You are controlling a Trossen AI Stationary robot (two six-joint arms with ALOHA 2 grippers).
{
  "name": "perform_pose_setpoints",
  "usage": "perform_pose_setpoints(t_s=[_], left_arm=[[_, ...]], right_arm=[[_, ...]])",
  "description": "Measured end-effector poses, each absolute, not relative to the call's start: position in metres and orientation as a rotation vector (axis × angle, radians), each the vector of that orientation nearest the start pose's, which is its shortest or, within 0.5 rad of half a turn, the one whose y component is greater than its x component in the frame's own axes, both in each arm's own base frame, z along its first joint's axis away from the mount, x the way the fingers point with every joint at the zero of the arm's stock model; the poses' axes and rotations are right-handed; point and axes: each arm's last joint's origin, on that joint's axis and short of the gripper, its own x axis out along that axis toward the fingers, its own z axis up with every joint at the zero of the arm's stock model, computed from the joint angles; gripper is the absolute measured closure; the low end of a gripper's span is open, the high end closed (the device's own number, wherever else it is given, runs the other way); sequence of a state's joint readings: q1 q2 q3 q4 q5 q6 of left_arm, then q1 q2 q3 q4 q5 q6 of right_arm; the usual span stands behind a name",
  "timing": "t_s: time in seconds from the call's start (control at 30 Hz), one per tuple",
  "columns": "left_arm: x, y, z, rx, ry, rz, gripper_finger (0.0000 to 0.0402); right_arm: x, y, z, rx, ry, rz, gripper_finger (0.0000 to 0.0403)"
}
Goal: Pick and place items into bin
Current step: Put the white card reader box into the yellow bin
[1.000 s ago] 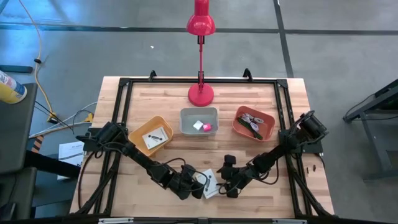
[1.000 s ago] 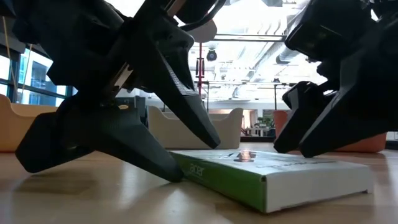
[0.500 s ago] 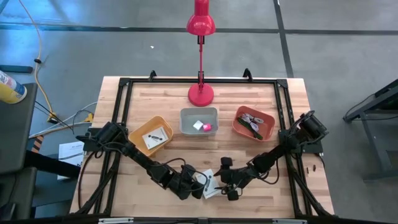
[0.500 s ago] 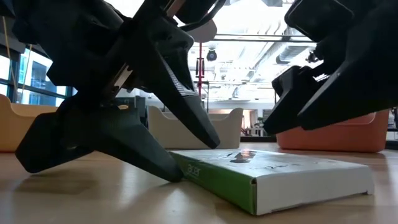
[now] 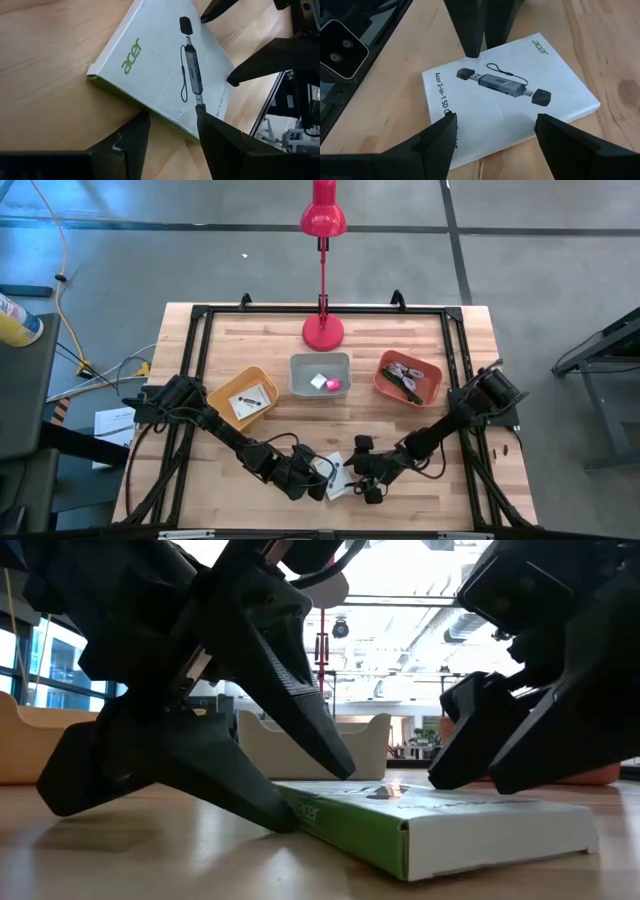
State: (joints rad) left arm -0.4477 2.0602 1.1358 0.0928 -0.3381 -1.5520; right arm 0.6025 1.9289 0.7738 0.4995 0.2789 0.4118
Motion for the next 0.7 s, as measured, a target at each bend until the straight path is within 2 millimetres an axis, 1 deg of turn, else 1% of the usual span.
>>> perform_pose_setpoints(t_s=[0.23,0.47,0.7], left_arm=[[0.3692,-0.1665,0.1079,-1.161,0.640,0.478,0.0240],[0.3649,-0.1708,0.1075,-1.160,0.726,0.460,0.0240],[0.3643,-0.1723,0.1077,-1.174,0.692,0.480,0.0240]], right_arm=[[0.2852,0.1869,0.0903,0.106,0.660,0.171,0.0163],[0.2837,0.1856,0.0877,0.119,0.690,0.153,0.0188],[0.2824,0.1848,0.0857,0.107,0.709,0.145,0.0198]])
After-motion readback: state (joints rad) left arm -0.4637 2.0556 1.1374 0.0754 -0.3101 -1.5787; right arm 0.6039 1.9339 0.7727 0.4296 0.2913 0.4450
